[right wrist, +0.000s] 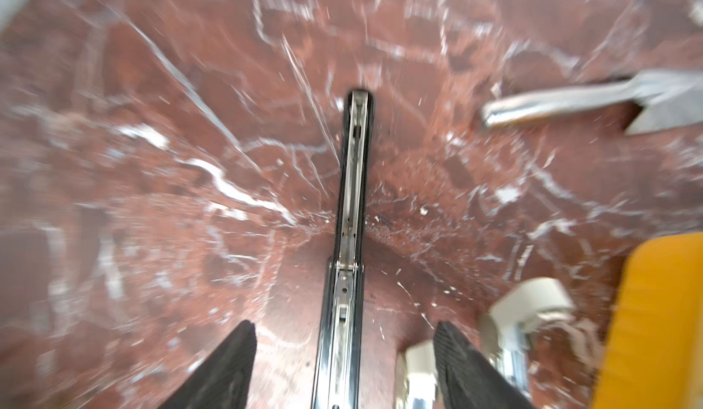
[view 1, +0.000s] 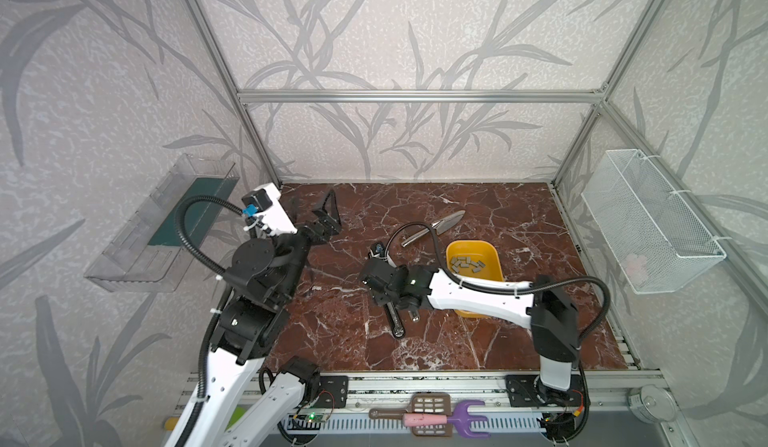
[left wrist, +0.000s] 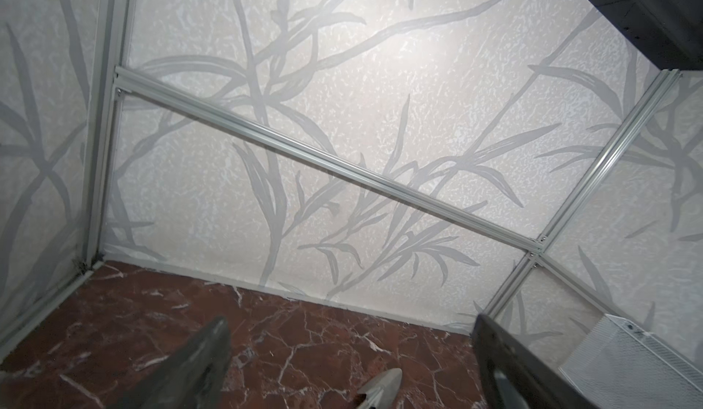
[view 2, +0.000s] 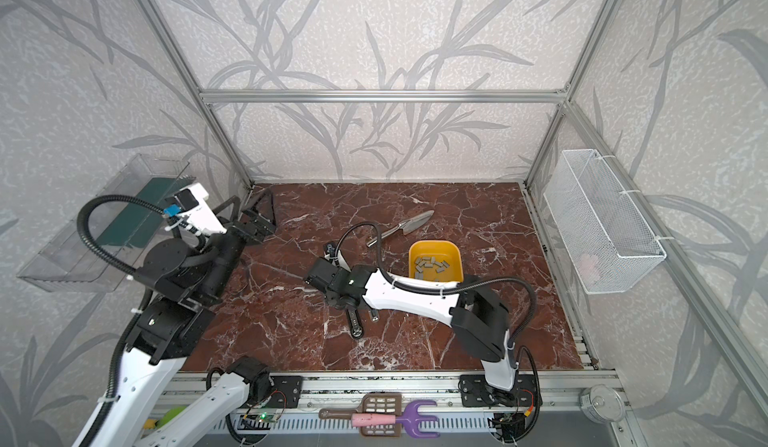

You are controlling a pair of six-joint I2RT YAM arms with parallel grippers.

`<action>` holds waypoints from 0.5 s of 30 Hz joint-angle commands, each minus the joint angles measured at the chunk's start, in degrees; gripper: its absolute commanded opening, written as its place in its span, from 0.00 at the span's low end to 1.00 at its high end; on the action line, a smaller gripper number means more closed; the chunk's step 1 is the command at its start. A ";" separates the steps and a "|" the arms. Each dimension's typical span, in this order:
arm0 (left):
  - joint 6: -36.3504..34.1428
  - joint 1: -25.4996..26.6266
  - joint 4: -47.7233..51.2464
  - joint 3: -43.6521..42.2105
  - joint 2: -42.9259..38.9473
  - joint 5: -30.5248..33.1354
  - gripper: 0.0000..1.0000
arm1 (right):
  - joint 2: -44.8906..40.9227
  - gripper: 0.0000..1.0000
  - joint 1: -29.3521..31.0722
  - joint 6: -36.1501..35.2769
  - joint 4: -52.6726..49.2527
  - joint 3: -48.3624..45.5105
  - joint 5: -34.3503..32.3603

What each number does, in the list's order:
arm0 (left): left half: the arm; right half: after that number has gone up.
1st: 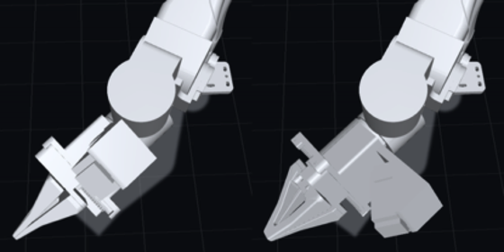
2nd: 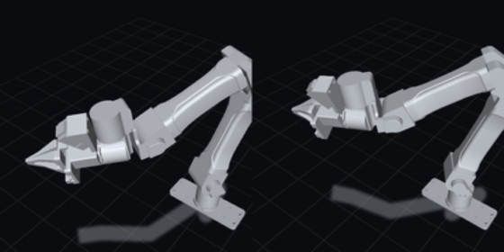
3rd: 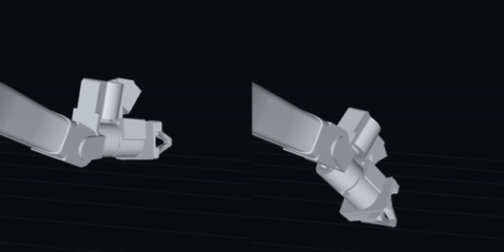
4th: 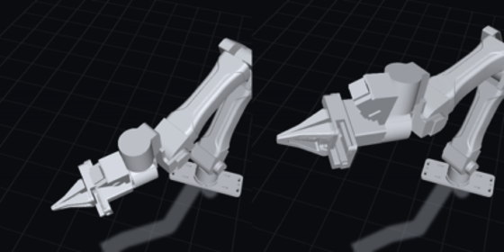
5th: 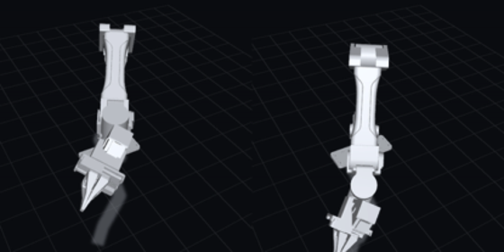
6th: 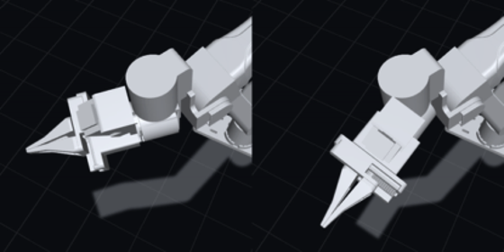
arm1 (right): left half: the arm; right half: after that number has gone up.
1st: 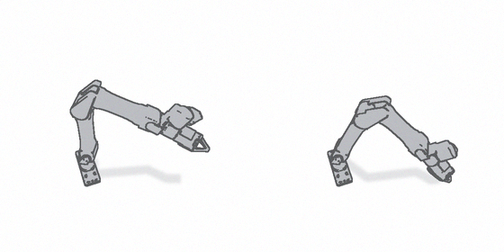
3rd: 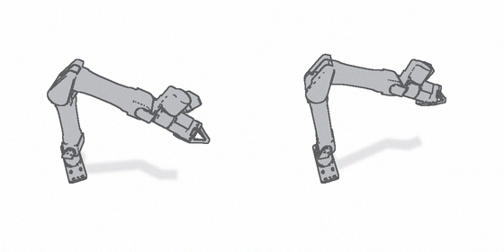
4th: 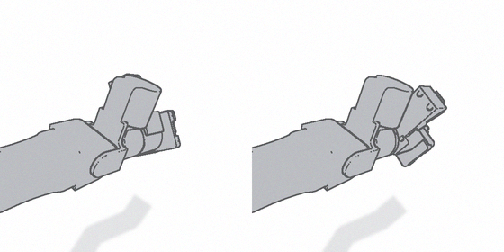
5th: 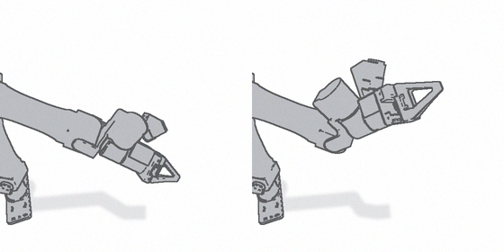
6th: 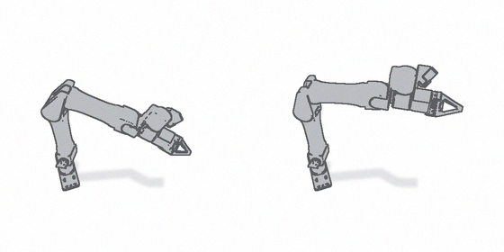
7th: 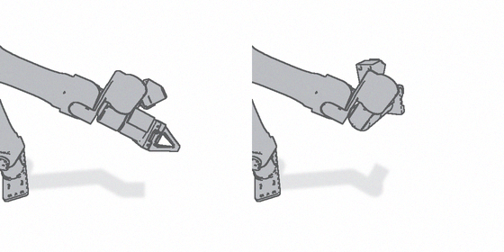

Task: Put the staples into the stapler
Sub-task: 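Set the opened black stapler flat on the table with the right gripper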

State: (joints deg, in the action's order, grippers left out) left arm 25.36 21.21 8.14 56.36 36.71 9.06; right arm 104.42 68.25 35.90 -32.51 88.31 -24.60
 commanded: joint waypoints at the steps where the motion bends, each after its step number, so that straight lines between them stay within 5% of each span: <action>1: 3.01 -0.05 4.22 -7.33 -5.91 -0.07 0.99 | -11.06 0.75 0.77 -2.03 -4.06 -2.76 -3.60; 6: 1.58 -0.03 3.91 -19.55 -11.10 8.64 0.99 | -29.40 0.83 -0.26 0.20 1.05 -20.85 -4.53; 8: 3.81 -0.08 -1.15 -26.37 -11.42 4.68 0.99 | -37.64 0.99 -1.18 5.73 7.55 -30.78 -8.48; 11: 6.38 -0.10 -7.37 -32.30 -11.26 -3.74 0.99 | -45.48 0.99 -5.13 9.72 7.53 -37.27 -10.77; 15: 7.46 -0.08 1.74 -28.18 -10.02 0.69 0.99 | -46.64 0.99 -18.81 9.61 4.41 -37.17 4.05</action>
State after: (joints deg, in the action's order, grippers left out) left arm 29.71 21.26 9.34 24.10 27.40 8.19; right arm 58.70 55.24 43.62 -29.04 50.81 -27.81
